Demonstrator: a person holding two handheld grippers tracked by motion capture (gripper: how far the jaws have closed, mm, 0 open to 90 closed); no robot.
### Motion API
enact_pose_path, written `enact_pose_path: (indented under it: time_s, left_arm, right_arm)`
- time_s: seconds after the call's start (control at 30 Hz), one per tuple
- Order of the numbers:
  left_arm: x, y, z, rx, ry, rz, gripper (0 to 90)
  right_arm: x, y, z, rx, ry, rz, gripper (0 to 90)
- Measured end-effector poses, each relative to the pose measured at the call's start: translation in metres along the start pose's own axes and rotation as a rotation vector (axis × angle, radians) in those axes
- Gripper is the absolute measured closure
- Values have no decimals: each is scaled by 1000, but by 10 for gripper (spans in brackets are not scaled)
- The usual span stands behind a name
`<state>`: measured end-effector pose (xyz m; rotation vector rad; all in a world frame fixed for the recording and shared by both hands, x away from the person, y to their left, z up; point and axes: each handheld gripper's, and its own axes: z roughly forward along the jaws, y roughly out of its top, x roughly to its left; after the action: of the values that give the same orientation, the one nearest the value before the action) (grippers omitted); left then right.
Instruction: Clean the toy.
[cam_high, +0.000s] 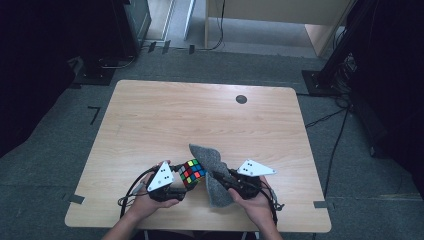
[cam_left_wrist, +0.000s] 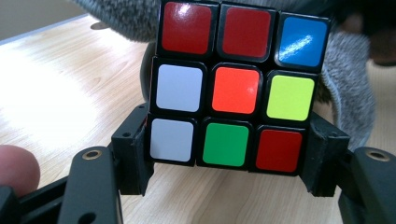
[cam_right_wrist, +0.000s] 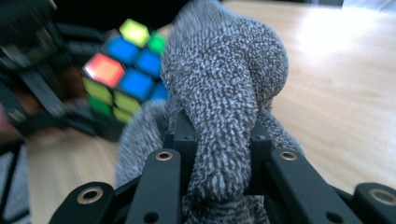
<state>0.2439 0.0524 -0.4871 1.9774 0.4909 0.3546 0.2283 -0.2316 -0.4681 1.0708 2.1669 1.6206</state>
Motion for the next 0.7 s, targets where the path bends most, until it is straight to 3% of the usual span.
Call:
enact_pose_path:
  time_s: [0.1,0.2,0.3,0.37,0.43,0.53,0.7]
  left_arm:
    - [-3,1,1,0,-4,6,327]
    - [-6,4,-1,-17,-10,9,328]
    - [-7,5,-4,-16,4,16,332]
    - [-6,6,-6,-29,0,1,334]
    - [-5,7,-8,-42,-11,-18,336]
    - [-6,7,-7,-28,-1,-8,337]
    - [-11,12,-10,-52,-14,5,339]
  right_arm:
    - [8,9,-4,-47,38,-1,738]
    - [13,9,-2,-27,41,-1,737]
    - [8,3,1,-11,49,55,737]
    - [5,0,2,30,29,75,737]
    - [5,1,0,48,5,71,737]
    - [11,6,-5,37,-3,55,735]
    - [24,16,-10,-8,15,4,732]
